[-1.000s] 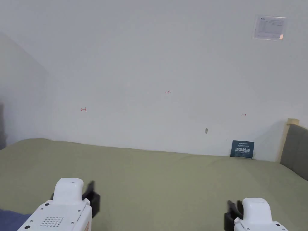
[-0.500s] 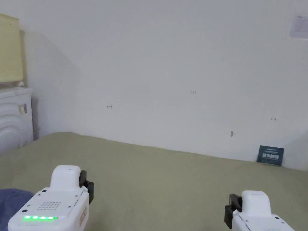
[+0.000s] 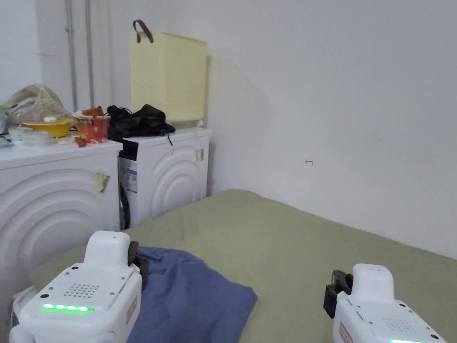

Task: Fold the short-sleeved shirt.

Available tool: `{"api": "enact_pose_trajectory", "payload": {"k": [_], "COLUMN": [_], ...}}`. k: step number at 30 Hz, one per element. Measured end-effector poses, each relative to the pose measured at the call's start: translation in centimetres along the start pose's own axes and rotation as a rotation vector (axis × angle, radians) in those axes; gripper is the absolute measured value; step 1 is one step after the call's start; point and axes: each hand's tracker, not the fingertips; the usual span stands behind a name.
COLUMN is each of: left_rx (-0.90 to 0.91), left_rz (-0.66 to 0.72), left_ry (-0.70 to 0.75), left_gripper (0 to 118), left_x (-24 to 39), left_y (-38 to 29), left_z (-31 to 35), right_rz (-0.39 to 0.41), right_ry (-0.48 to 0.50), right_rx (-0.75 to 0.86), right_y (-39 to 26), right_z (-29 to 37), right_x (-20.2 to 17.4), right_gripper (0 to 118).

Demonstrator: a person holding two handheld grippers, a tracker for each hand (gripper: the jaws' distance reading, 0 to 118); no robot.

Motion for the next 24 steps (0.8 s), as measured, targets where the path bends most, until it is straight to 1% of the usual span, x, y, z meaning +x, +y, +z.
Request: {"api": "enact_pose_trajectory", "payload": {"k": [2,4,8,10,12,14,17,18,19,21,24], "left_rx": [-0.016,-0.025,-0.056,-0.08,-0.106,-0.132,-0.184,-0.237,-0.291,-0.457,-0.634], "left_rz": [0.001,0.003,0.006,0.009,-0.003,-0.004,-0.042,-0.069,-0.117,-0.215,-0.241], "left_ry": [0.029,0.042,0.057,0.031,-0.036,-0.047,-0.172,-0.223,-0.24,-0.267,-0.348], "left_gripper": [1,1,1,1,1,1,1,1,1,1,1], "left_x": [-1.5,-2.7,-3.5,-3.5,-3.3,-2.8,-1.5,-1.0,0.1,2.3,5.1], "left_y": [-0.5,-1.1,-2.1,-2.1,-1.6,0.0,2.7,3.7,4.6,5.9,5.6], "left_z": [0.5,0.6,-0.4,-1.7,-3.5,-6.5,-12.0,-14.1,-16.4,-21.5,-27.6], "right_rz": [0.007,0.009,0.01,0.016,0.025,0.049,0.059,0.051,0.038,0.018,0.01], "right_ry": [0.046,0.07,0.097,0.099,0.098,0.089,0.056,0.041,0.022,0.004,-0.028], "right_rx": [-0.006,-0.009,-0.006,-0.007,-0.009,-0.006,0.01,0.012,0.012,0.015,0.025], "right_y": [-0.1,-0.2,-0.5,-0.7,-0.7,-0.7,-0.8,-0.7,-0.7,-0.6,-0.9], "right_z": [-0.9,-1.5,-2.2,-2.5,-3.0,-3.5,-5.1,-5.7,-6.4,-7.6,-9.8], "right_x": [-2.1,-3.4,-4.6,-4.7,-4.5,-4.2,-3.4,-3.2,-2.9,-2.4,-2.2], "right_gripper": [0,0,0,0,0,0,0,0,0,0,0]}}
